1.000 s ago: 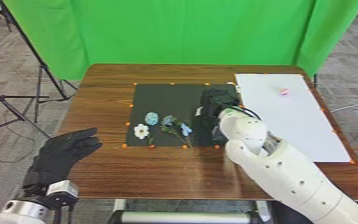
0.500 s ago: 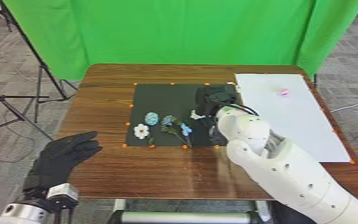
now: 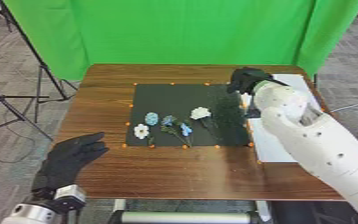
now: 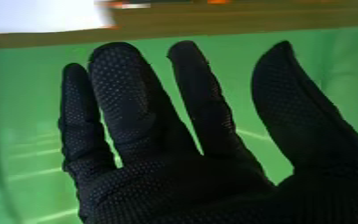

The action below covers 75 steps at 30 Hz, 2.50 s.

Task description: Arrange flowers

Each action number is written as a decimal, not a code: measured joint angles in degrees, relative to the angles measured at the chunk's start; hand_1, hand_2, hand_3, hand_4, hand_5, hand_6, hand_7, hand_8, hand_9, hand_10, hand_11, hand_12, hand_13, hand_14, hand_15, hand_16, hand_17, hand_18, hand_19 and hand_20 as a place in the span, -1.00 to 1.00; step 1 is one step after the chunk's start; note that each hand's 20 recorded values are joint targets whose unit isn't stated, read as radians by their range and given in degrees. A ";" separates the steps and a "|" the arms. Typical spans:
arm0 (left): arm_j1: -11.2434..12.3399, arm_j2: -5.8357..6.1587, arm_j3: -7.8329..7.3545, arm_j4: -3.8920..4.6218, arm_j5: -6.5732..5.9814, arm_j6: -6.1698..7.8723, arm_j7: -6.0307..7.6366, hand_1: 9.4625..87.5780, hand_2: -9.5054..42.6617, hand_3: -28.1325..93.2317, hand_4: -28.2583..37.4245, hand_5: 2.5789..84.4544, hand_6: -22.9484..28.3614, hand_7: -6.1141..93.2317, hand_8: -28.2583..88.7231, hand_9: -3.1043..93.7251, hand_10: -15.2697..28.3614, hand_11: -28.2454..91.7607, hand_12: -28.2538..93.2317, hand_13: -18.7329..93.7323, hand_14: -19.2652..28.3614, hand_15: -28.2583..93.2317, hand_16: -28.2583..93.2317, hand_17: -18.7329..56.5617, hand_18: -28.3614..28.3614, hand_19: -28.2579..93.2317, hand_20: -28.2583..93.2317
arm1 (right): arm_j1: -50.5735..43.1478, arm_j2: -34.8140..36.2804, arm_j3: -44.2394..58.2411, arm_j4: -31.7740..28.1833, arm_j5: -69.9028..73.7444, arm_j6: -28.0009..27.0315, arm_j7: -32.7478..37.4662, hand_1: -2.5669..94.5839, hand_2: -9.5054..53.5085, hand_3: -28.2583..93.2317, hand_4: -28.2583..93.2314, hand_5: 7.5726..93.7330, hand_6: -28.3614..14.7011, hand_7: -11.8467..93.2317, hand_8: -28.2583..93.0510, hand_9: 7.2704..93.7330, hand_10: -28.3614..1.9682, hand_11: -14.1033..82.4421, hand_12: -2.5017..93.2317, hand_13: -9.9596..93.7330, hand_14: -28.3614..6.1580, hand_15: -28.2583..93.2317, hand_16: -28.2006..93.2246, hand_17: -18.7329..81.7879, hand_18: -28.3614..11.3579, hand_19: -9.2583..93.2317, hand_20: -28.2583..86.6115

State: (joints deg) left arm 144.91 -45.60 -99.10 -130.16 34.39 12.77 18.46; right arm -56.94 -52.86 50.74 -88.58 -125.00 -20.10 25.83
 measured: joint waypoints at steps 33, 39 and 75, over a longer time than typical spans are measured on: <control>-4.06 0.06 1.45 0.37 0.01 -0.78 1.36 -0.48 -0.45 0.77 -0.63 0.24 0.53 -0.58 -0.67 -0.03 0.75 0.19 -0.35 -0.13 0.97 0.52 -0.76 -0.75 0.73 0.44 -0.31 | 5.42 -0.18 9.27 19.39 -4.58 -8.20 4.02 -0.63 -0.39 0.95 -0.94 -0.19 0.04 -0.52 -0.71 -0.26 -0.37 -0.51 -0.63 0.23 -0.23 0.87 -0.31 -0.43 -0.64 0.51 -0.23; -5.14 0.00 2.13 0.58 0.09 -0.96 1.41 -0.48 -0.45 0.77 -0.63 0.24 0.53 -0.58 -0.67 -0.03 0.75 0.20 -0.35 -0.13 0.97 0.52 -0.76 -0.75 0.73 0.44 -0.30 | 3.69 -1.53 9.25 19.26 -4.59 -9.49 3.84 -0.62 -0.39 0.95 -0.94 -0.19 0.04 -0.51 -0.71 -0.25 -0.38 -0.51 -0.63 0.23 -0.23 0.87 -0.31 -0.43 -0.64 0.51 -0.22; -5.44 -1.95 2.33 0.65 0.61 -2.09 0.30 -0.48 -0.45 0.77 -0.63 0.24 0.53 -0.58 -0.67 -0.03 0.76 0.20 -0.36 -0.13 0.97 0.52 -0.76 -0.75 0.74 0.45 -0.31 | -4.81 -1.13 10.25 14.05 -8.24 2.57 8.46 0.18 -1.00 0.73 -1.00 0.59 0.41 -0.09 -0.57 0.91 0.60 -0.33 -0.15 0.70 0.44 0.67 -0.19 -0.15 -0.41 0.66 -0.37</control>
State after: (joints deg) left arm 139.47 -47.55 -96.77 -129.52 35.00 10.68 18.76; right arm -61.74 -54.00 61.00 -74.53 -133.24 -17.53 34.28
